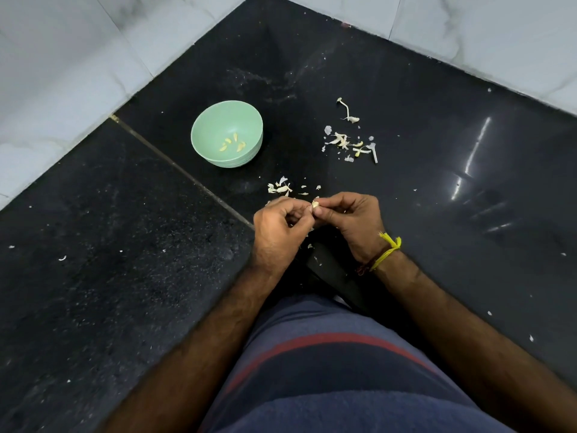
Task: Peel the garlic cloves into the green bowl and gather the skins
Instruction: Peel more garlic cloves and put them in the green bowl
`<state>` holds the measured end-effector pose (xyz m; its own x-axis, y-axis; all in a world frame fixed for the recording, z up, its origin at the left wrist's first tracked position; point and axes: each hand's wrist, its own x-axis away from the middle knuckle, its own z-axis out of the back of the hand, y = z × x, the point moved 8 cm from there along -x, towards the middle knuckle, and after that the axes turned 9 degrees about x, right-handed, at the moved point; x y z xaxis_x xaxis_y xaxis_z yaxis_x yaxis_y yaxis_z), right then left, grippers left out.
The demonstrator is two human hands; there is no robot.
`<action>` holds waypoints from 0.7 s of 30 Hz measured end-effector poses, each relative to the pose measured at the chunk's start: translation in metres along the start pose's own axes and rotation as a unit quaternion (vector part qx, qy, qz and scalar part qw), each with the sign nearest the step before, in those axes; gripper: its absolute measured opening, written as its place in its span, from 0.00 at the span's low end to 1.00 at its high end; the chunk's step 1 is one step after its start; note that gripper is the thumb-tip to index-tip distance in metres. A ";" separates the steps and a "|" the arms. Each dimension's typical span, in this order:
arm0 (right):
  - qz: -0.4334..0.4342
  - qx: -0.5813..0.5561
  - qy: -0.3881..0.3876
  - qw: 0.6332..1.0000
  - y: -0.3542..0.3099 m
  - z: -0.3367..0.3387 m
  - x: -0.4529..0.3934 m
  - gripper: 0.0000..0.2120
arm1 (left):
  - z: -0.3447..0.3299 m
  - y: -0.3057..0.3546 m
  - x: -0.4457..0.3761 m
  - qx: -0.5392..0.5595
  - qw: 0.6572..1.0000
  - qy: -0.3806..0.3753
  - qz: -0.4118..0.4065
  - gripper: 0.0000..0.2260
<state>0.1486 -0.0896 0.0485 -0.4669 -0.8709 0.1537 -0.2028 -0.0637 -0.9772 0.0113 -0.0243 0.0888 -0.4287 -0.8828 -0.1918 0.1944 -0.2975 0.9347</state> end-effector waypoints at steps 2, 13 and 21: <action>0.010 0.023 0.002 1.000 -0.002 -0.001 0.001 0.07 | 0.000 0.001 0.002 -0.019 1.000 0.004 -0.015 0.01; 0.027 0.046 -0.011 0.998 0.000 -0.001 0.001 0.08 | 0.001 0.002 0.006 -0.023 0.999 0.027 -0.014 0.02; 0.003 -0.021 -0.031 0.999 0.004 -0.004 0.002 0.08 | 0.001 -0.002 0.006 -0.004 0.999 0.025 0.026 0.04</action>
<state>0.1433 -0.0892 0.0452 -0.4147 -0.8996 0.1372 -0.2370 -0.0388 -0.9707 0.0069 -0.0287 0.0860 -0.3742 -0.9138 -0.1577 0.2220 -0.2534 0.9415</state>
